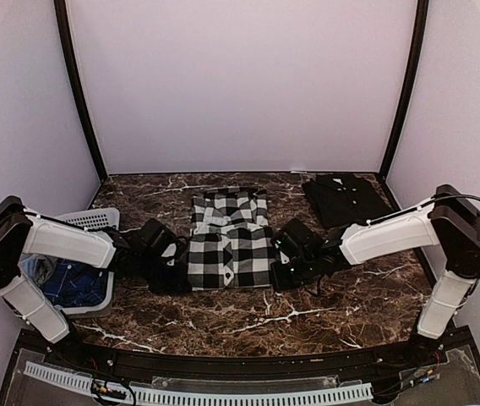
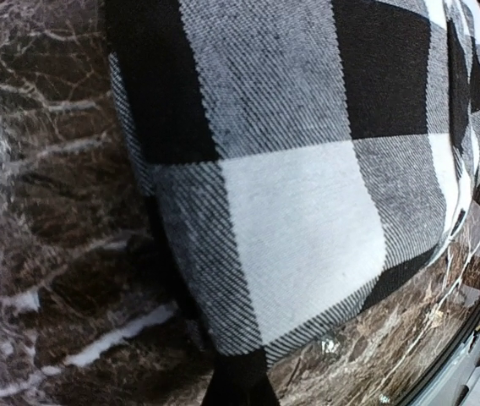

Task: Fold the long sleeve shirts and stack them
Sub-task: Pick up the 2/3-rectangle-folded shirt from the center of the board.

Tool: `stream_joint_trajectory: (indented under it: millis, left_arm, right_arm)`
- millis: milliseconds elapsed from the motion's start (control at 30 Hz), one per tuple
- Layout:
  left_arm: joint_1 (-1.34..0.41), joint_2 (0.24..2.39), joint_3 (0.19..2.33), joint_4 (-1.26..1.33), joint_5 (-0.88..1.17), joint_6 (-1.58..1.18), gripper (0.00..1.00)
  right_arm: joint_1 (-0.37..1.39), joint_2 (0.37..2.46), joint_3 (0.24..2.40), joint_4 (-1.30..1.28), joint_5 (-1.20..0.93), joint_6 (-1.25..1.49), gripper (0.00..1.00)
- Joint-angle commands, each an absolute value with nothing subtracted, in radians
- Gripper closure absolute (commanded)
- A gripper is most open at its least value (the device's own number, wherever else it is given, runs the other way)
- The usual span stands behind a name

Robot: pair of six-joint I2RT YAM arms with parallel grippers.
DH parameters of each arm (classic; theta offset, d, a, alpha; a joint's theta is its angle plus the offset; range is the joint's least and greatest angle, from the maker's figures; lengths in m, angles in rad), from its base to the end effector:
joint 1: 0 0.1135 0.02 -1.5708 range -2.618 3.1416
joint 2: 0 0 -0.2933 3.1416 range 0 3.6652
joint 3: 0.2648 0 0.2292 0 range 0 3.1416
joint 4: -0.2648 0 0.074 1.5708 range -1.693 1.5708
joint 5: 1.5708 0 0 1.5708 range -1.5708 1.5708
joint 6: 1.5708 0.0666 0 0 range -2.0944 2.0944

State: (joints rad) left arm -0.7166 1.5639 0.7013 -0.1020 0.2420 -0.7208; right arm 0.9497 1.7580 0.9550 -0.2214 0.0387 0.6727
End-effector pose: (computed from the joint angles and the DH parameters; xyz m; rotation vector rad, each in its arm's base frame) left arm 0.2055 -0.2002 0.1638 0.0980 2.7265 -0.8109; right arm 0.2025 0.2786 0.1641 -0.3572 2.6685 0.5111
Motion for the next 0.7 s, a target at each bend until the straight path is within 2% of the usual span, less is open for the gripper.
stream_joint_trajectory:
  millis: [0, 467, 667]
  left_arm:
    - [-0.747, 1.473, 0.698, -0.22, 0.211, -0.717, 1.0]
    - [-0.909, 1.15, 0.68, -0.467, 0.151, -0.827, 1.0]
    - [-0.926, 1.082, 0.83, -0.569, 0.115, -0.797, 1.0]
  right_arm:
    - [0.967, 1.658, 0.902, -0.226, 0.065, 0.695, 1.0]
    - [1.17, 1.394, 0.837, -0.372, 0.116, 0.819, 1.0]
    - [1.182, 1.339, 0.953, -0.445, 0.117, 0.808, 1.0]
